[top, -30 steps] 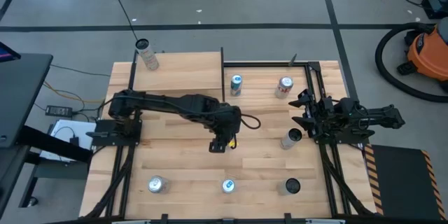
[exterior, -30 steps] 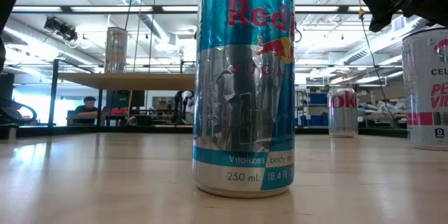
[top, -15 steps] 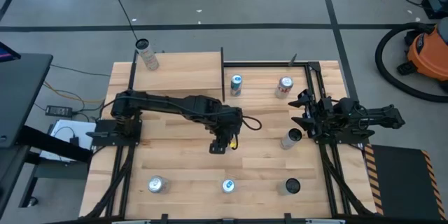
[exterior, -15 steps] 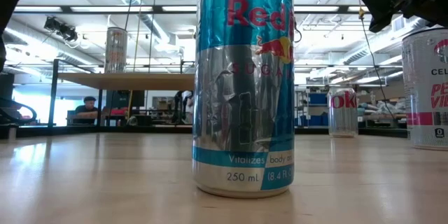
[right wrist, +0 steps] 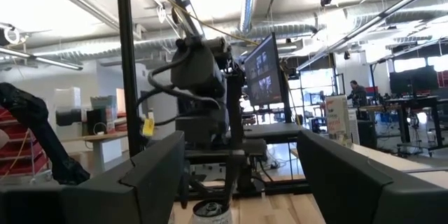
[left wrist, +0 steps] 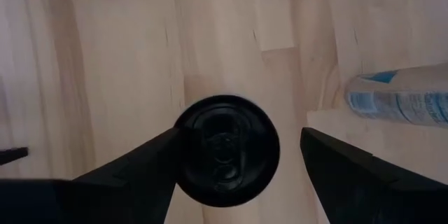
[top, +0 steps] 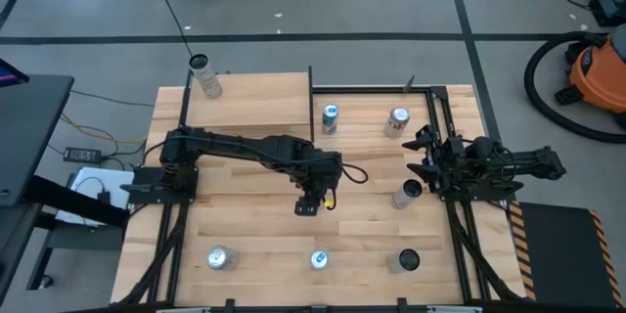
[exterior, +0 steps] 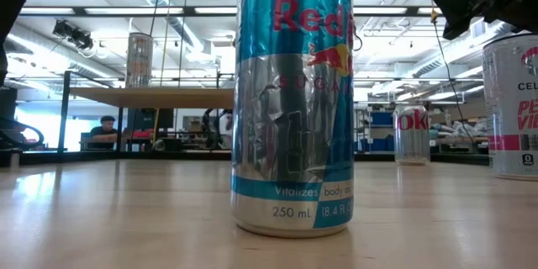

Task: Place canned beverage on shelf
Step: Put the left white-pink soda can on the shelf

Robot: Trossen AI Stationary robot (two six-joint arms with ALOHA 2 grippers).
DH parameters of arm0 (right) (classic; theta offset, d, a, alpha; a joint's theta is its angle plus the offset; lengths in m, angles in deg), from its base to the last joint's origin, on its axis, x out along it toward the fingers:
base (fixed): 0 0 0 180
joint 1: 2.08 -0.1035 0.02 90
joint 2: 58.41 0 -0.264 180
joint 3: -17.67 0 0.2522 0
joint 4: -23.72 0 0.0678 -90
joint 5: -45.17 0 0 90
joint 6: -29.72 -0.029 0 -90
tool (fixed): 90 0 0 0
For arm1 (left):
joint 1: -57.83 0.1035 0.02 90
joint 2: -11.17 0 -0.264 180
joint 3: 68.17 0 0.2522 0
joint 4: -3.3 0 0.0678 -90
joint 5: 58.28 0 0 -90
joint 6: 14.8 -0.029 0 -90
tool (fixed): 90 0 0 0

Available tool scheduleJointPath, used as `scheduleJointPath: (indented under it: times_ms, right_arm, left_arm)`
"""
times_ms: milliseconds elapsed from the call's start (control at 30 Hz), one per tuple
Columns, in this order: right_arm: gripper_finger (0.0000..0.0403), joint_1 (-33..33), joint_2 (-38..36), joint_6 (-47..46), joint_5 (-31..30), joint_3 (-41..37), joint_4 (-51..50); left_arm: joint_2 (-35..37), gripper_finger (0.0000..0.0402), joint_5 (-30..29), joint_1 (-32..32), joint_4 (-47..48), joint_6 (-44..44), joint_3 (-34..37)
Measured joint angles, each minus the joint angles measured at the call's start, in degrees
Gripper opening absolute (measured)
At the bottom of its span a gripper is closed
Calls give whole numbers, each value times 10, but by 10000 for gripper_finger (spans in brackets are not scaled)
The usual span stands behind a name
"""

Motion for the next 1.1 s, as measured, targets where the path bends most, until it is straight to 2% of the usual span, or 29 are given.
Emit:
scheduleJointPath:
  times_ms: [1000, 1100]
  right_arm:
    - [285, 0, 0, 0, 0, 0, 0]
    - [285, 0, 0, 0, 0, 0, 0]
  left_arm:
    - [-1, 300, 1, 7, 1, 21, 0]
    - [-1, 300, -12, 6, 1, 21, 0]
